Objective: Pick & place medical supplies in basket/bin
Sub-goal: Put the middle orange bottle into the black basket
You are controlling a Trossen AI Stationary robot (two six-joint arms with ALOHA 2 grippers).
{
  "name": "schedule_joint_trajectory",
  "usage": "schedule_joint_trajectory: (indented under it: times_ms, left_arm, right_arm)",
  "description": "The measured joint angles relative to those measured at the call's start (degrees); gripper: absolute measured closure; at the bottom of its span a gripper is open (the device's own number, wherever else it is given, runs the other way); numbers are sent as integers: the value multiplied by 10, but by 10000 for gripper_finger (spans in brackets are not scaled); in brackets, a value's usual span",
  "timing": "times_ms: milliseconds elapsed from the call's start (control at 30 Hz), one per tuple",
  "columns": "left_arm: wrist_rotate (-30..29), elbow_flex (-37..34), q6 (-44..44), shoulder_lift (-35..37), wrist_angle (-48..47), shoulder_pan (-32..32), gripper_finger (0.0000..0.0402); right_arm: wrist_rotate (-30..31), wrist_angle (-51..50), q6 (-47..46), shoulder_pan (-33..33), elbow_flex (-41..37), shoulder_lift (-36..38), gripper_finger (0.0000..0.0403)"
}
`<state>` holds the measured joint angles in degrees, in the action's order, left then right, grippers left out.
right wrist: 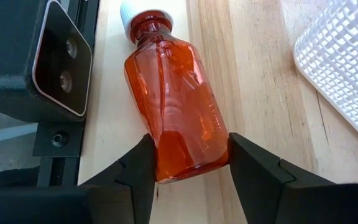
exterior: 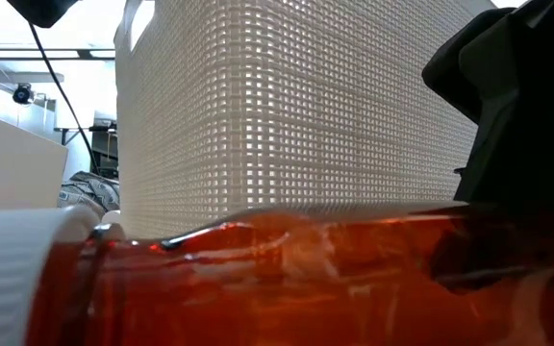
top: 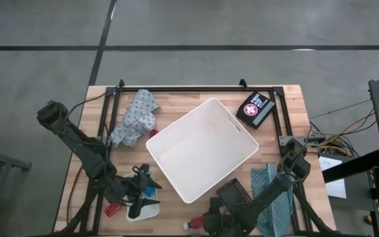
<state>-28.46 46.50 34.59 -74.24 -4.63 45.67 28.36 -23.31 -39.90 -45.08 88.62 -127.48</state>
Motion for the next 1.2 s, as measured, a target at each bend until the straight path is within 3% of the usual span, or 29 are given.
schedule_joint_trajectory:
  times_ms: [533, 967, 1200]
  left_arm:
    - [0, 0, 0, 0, 0, 0, 141]
    - [0, 0, 0, 0, -10, 0, 141]
    - [0, 0, 0, 0, -17, 0, 140]
  right_arm:
    - [16, -50, -18, -9, 0, 73, 235]
    - [-42, -282, -281, -42, 0, 196, 234]
    - [-23, -412, -479, -101, -2, 217, 234]
